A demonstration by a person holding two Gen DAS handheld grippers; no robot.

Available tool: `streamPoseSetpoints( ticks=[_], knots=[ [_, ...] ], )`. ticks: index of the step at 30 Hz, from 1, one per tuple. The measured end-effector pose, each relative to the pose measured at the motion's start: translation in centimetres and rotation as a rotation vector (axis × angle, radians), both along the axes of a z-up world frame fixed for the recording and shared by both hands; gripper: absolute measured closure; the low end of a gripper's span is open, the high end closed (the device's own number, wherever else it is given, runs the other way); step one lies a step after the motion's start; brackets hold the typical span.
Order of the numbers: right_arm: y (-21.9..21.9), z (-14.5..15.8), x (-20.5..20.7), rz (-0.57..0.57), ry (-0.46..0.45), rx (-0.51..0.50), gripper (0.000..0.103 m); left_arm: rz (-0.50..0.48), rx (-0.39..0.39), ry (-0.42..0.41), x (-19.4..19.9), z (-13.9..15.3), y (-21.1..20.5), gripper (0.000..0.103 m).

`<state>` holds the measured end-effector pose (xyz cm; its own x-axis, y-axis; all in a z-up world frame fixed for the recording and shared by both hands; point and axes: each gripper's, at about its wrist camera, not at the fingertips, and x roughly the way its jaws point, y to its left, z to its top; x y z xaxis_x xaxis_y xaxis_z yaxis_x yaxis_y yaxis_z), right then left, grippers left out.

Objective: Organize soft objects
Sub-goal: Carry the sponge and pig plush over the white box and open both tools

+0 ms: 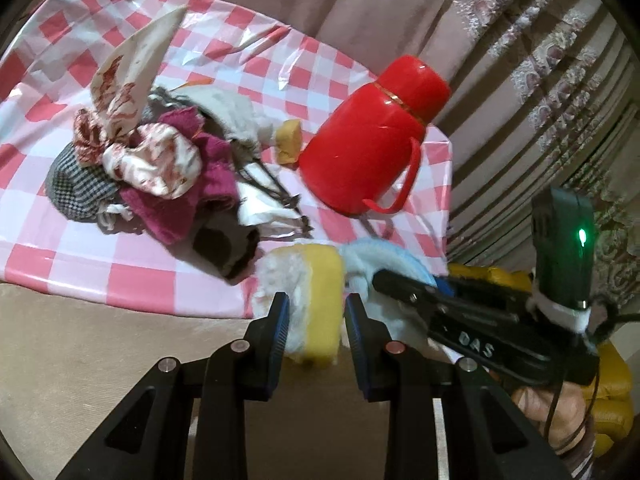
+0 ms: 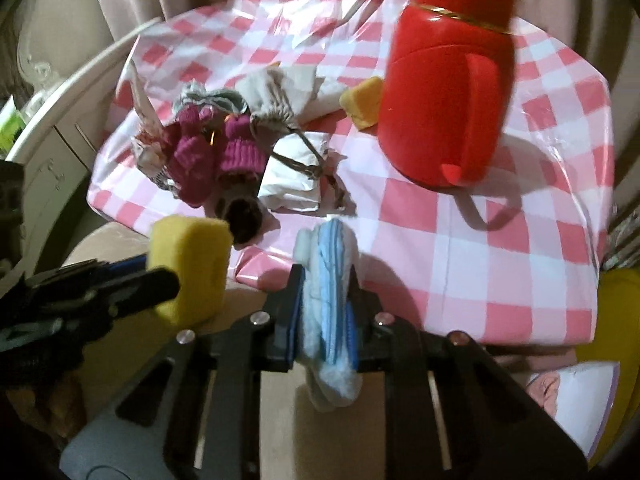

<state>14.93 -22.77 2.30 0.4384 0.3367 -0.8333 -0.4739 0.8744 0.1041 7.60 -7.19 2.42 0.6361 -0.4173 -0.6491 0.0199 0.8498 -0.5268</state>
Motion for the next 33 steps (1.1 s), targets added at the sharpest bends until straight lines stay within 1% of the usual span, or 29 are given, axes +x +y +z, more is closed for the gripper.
streamPoseSetpoints(
  ticks=[3,9,15,19,21,22,23,24,25,26,27,31,33],
  knots=[
    [-2.6,0.7,-1.2,-0.045,-0.009,0.045,0.082,-0.034,0.0,-0.023,0.0,0.8,-1.3,0.073],
    [-8.5,2.0,-3.3,-0.148,-0.028,0.107,0.082,-0.148,0.009,-0.054,0.3,1.9,-6.0,0.073],
    [-13.2,3.9,-5.1,-0.226,-0.07,0.141,0.082,-0.247,0.02,-0.082,0.1,2.7,-10.2,0.073],
    [-16.9,4.5,-6.5,-0.294,-0.086,0.157,0.082,-0.297,0.028,-0.089,-0.3,2.9,-12.2,0.073],
    [-18.4,4.5,-7.1,-0.325,-0.088,0.157,0.082,-0.308,0.042,-0.089,-0.3,3.0,-12.4,0.073],
    [-19.1,4.4,-7.5,-0.338,-0.087,0.155,0.082,-0.29,0.066,-0.086,-0.1,3.1,-12.1,0.073],
    [-19.8,4.3,-7.8,-0.348,-0.087,0.153,0.082,-0.26,0.114,-0.072,0.4,3.2,-11.5,0.072],
    [-20.5,4.1,-8.2,-0.361,-0.085,0.152,0.082,-0.228,0.172,-0.047,1.1,3.2,-10.8,0.068],
    [-21.1,4.0,-8.5,-0.37,-0.082,0.154,0.082,-0.207,0.224,-0.016,1.9,3.0,-10.4,0.051],
    [-21.8,3.9,-8.8,-0.382,-0.08,0.158,0.082,-0.201,0.269,0.032,2.9,2.6,-9.9,0.039],
    [-22.5,3.7,-9.1,-0.396,-0.079,0.159,0.082,-0.217,0.302,0.09,4.0,2.0,-9.5,0.026],
    [-25.1,3.4,-10.2,-0.453,-0.083,0.144,0.082,-0.274,0.426,0.213,7.0,-0.3,-10.0,0.026],
    [-26.3,3.2,-10.7,-0.485,-0.086,0.123,0.082,-0.235,0.464,0.268,8.3,-1.5,-10.0,0.026]
  ],
)
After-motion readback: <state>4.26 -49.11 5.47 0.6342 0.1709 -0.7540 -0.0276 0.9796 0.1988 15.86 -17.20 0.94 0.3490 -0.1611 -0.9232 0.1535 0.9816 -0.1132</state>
